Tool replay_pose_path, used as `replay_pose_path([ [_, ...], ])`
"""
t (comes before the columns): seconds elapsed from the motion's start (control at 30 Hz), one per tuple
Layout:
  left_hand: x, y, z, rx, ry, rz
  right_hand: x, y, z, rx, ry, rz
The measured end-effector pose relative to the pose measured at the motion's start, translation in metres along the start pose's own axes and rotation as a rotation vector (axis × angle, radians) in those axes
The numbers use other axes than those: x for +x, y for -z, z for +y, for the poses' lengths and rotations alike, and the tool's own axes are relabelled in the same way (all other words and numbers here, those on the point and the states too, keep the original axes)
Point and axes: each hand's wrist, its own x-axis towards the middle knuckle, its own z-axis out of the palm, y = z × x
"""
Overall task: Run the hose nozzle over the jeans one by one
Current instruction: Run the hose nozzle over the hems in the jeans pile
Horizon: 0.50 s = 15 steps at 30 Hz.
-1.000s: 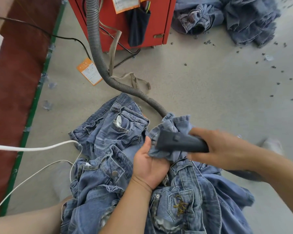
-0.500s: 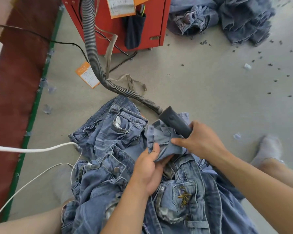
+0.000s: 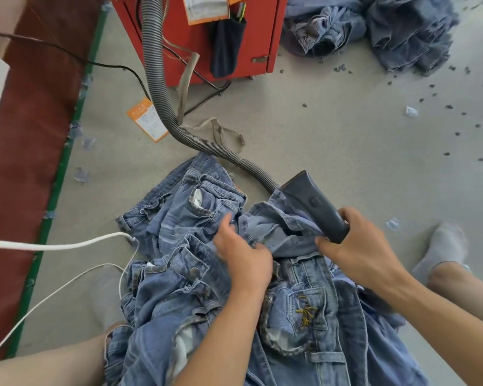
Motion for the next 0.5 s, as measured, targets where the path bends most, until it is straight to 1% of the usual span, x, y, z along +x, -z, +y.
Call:
replay_pose_path([
  [0.03, 0.000, 0.000, 0.000, 0.200, -0.283, 0.076, 0.000, 0.001, 0.000, 0.001, 0.005, -0.009],
  [0.07, 0.001, 0.000, -0.001, 0.287, -0.469, 0.057, 0.001, 0.001, 0.000, 0.004, 0.014, -0.015],
  [0.1, 0.001, 0.000, 0.003, 0.296, -0.493, -0.055, 0.001, 0.002, -0.001, 0.003, 0.022, -0.018],
  [0.13, 0.000, -0.001, 0.009, 0.305, -0.414, -0.233, 0.001, 0.003, -0.001, -0.001, 0.029, -0.025],
  [0.17, 0.002, -0.002, 0.009, 0.324, -0.271, -0.423, 0.001, 0.004, -0.001, -0.002, 0.032, -0.033],
  [0.2, 0.004, -0.002, 0.007, 0.371, -0.189, -0.564, 0.001, 0.004, -0.002, 0.008, 0.033, -0.037],
  [0.23, 0.006, 0.000, 0.003, 0.409, -0.193, -0.645, 0.002, 0.006, -0.002, 0.026, 0.030, -0.031],
  [0.27, 0.008, 0.001, -0.002, 0.395, -0.213, -0.648, 0.004, 0.009, -0.002, 0.039, 0.022, -0.009],
  [0.33, 0.010, 0.005, -0.006, 0.146, -0.135, -0.535, 0.013, 0.021, -0.001, 0.039, -0.009, 0.058],
  [0.37, 0.012, 0.007, -0.006, -0.010, -0.077, -0.431, 0.019, 0.028, -0.001, 0.039, -0.026, 0.080],
  [0.4, 0.015, 0.009, -0.005, -0.115, -0.048, -0.292, 0.025, 0.037, -0.001, 0.045, -0.040, 0.094],
  [0.43, 0.019, 0.014, -0.003, -0.151, -0.063, -0.139, 0.030, 0.046, -0.001, 0.052, -0.052, 0.101],
  [0.47, 0.023, 0.018, 0.000, -0.083, -0.126, 0.011, 0.035, 0.055, 0.000, 0.056, -0.065, 0.102],
  [0.5, 0.028, 0.021, 0.004, 0.078, -0.251, 0.135, 0.038, 0.062, 0.003, 0.057, -0.075, 0.101],
])
